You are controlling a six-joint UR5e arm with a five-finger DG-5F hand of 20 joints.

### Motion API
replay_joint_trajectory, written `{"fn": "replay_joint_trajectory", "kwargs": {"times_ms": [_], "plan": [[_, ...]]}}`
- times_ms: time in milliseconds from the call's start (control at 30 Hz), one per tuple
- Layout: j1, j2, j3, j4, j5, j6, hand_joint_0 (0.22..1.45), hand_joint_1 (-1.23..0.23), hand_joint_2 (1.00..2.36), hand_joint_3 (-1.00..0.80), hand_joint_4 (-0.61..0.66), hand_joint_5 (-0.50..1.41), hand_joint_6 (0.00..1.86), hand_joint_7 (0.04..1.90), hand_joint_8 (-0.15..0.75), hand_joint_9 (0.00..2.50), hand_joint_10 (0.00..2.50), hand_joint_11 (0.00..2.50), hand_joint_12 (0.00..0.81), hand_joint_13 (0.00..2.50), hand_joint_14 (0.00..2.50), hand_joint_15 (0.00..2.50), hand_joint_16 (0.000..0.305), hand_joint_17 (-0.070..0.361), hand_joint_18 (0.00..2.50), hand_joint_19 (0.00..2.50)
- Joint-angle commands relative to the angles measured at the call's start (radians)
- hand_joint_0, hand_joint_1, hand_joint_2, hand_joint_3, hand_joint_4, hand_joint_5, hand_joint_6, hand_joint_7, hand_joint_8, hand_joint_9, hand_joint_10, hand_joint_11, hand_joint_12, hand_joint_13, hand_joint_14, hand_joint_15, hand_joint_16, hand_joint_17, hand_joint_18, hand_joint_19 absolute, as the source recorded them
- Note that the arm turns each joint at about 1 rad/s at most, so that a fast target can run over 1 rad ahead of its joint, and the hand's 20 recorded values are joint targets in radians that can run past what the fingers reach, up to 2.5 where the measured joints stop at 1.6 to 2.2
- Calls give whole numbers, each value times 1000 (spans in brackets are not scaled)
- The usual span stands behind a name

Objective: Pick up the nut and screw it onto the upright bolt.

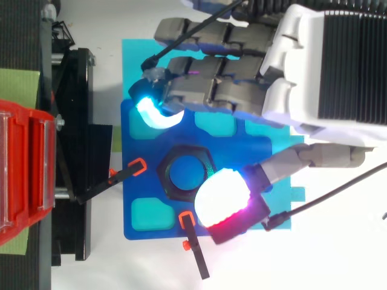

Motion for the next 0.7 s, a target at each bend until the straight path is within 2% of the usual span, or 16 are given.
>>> {"fn": "replay_joint_trajectory", "kwargs": {"times_ms": [0,267,500,667], "plan": [[10,0,4,28,-5,-16,498,-147,1000,-500,174,-137,502,716,227,596,0,0,318,346,0,0,33,74,0,0],[43,0,4,34,4,-10,498,-143,1000,-500,182,-129,502,755,233,577,0,0,321,335,0,0,34,77,0,0],[52,0,1,31,12,-8,499,-140,1000,-500,190,-123,503,776,234,571,0,0,321,333,0,0,34,76,0,0],[55,0,-30,46,10,-8,499,-140,1000,-500,195,-117,503,788,235,569,0,0,322,332,0,0,34,77,0,0]]}}
